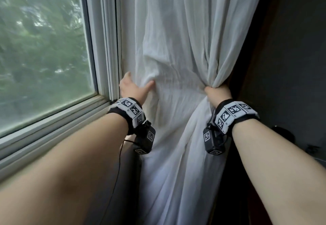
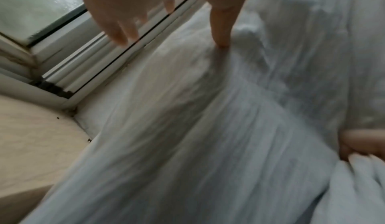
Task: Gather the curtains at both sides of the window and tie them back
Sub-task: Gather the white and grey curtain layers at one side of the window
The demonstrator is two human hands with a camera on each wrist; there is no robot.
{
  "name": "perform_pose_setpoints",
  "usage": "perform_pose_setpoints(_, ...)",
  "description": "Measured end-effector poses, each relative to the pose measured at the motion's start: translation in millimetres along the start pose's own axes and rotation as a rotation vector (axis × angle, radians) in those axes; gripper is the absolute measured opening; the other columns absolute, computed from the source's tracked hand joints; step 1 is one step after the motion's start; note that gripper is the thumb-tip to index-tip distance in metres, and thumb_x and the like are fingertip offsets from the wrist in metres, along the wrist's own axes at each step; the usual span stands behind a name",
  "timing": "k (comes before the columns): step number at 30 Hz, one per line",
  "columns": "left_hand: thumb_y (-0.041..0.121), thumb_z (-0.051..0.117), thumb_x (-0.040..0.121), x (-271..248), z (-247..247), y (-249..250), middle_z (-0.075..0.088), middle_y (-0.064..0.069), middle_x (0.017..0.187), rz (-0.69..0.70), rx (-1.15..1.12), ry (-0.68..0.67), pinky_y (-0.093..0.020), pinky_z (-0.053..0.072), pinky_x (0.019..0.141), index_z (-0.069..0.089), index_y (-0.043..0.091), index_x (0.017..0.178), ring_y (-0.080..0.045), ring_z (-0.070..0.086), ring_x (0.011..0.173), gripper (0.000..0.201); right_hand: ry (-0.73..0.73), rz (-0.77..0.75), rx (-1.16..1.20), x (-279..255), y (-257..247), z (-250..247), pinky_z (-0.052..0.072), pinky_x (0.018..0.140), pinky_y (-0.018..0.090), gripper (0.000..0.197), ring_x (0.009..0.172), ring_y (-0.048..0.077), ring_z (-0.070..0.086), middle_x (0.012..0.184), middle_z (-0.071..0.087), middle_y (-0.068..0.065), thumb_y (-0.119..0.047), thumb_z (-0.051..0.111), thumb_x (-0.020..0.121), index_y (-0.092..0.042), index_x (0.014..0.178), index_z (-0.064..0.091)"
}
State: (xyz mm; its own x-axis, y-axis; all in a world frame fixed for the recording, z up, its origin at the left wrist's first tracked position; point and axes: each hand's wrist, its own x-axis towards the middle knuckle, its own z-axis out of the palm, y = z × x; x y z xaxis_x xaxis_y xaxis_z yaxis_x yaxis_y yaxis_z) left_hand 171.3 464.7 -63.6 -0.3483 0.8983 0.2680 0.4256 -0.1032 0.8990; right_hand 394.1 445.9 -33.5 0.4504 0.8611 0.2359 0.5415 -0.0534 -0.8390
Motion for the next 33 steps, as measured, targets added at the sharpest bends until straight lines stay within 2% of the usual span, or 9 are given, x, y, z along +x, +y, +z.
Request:
perform_pose_setpoints(4, 0.037, 0.062, 0.085, 18, 4, -6, 0.062, -0.005, 0.114, 0.076, -0.055, -0.205, -0.024, 0.043, 0.084, 0.051, 0.014, 0.125, -0.018, 0.059, 0.105, 0.047, 0.038, 0.018, -0.028, 6, 1, 0, 0.036, 0.079, 0.023, 0.036, 0.114, 0.030, 0.056, 0.122, 0.061, 0.015, -0.013, 0.053, 0.085, -0.003, 0.119, 0.058)
perform_pose_setpoints(8, 0.027, 0.057, 0.089, 20, 2, -7, 0.051, 0.006, 0.072, 0.232, 0.056, -0.139, -0.023, 0.035, 0.064, 0.055, 0.015, 0.084, -0.016, 0.049, 0.075, 0.013, 0.053, 0.026, -0.069, 11, 0, -1, 0.040, 0.082, 0.027, 0.036, 0.114, 0.032, 0.055, 0.121, 0.061, 0.018, -0.014, 0.052, 0.085, -0.001, 0.118, 0.056)
perform_pose_setpoints(13, 0.013, 0.051, 0.090, 6, -6, -8, 0.044, 0.000, 0.091, 0.556, -0.024, -0.107, -0.029, 0.044, 0.083, 0.052, 0.007, 0.083, -0.017, 0.046, 0.086, 0.009, 0.024, 0.019, -0.089, 10, -5, 5, 0.037, 0.076, 0.026, 0.033, 0.108, 0.033, 0.057, 0.116, 0.062, 0.019, -0.015, 0.052, 0.086, 0.000, 0.114, 0.058)
perform_pose_setpoints(16, 0.015, 0.047, 0.088, -25, -10, 8, 0.045, 0.000, 0.093, 0.762, -0.142, -0.188, -0.013, 0.039, 0.075, 0.051, 0.001, 0.084, -0.013, 0.045, 0.083, 0.015, -0.008, 0.014, -0.087, 3, -10, 9, 0.038, 0.075, 0.028, 0.031, 0.107, 0.034, 0.058, 0.115, 0.062, 0.019, -0.017, 0.052, 0.086, 0.000, 0.112, 0.058)
perform_pose_setpoints(19, 0.014, 0.044, 0.090, -61, -5, 26, 0.044, -0.003, 0.083, 0.917, -0.132, -0.295, -0.019, 0.039, 0.072, 0.049, -0.001, 0.084, -0.015, 0.044, 0.076, 0.017, -0.059, -0.012, -0.147, -8, -17, 12, 0.041, 0.080, 0.030, 0.033, 0.112, 0.033, 0.056, 0.124, 0.059, 0.018, -0.021, 0.047, 0.092, -0.002, 0.117, 0.057)
perform_pose_setpoints(23, 0.012, 0.046, 0.094, -84, 17, 34, 0.043, 0.005, 0.073, 0.668, -0.103, -0.414, -0.022, 0.033, 0.067, 0.040, 0.016, 0.093, -0.009, 0.044, 0.065, 0.007, -0.179, -0.059, -0.230, -29, -22, 6, 0.037, 0.094, 0.029, 0.039, 0.127, 0.032, 0.045, 0.139, 0.047, 0.017, -0.025, 0.039, 0.098, -0.003, 0.129, 0.050)
perform_pose_setpoints(26, -0.005, 0.041, 0.091, -91, 34, 26, 0.059, -0.002, 0.116, 0.454, -0.249, -0.649, -0.021, 0.039, 0.096, 0.037, 0.017, 0.125, -0.004, 0.052, 0.108, 0.041, -0.209, -0.020, -0.058, -41, -18, -3, 0.035, 0.095, 0.024, 0.040, 0.130, 0.026, 0.042, 0.142, 0.046, 0.013, -0.024, 0.044, 0.096, -0.006, 0.131, 0.049)
perform_pose_setpoints(29, -0.014, 0.035, 0.085, -95, 44, 15, 0.039, 0.003, 0.145, 0.489, -0.076, -0.730, -0.003, 0.018, 0.102, 0.025, 0.018, 0.146, 0.001, 0.029, 0.131, 0.070, -0.206, 0.027, 0.173, -52, -12, -14, 0.039, 0.096, 0.028, 0.042, 0.122, 0.025, 0.050, 0.132, 0.054, 0.012, -0.027, 0.051, 0.092, -0.006, 0.128, 0.052)
perform_pose_setpoints(33, -0.001, 0.044, 0.091, -92, 50, 8, 0.048, 0.008, 0.138, 0.552, 0.035, -0.749, -0.004, 0.025, 0.099, 0.047, 0.017, 0.135, -0.008, 0.039, 0.132, 0.048, -0.310, 0.115, 0.454, -63, -7, -19, 0.045, 0.101, 0.034, 0.064, 0.103, 0.021, 0.063, 0.109, 0.067, 0.006, -0.059, 0.070, 0.068, -0.012, 0.111, 0.062)
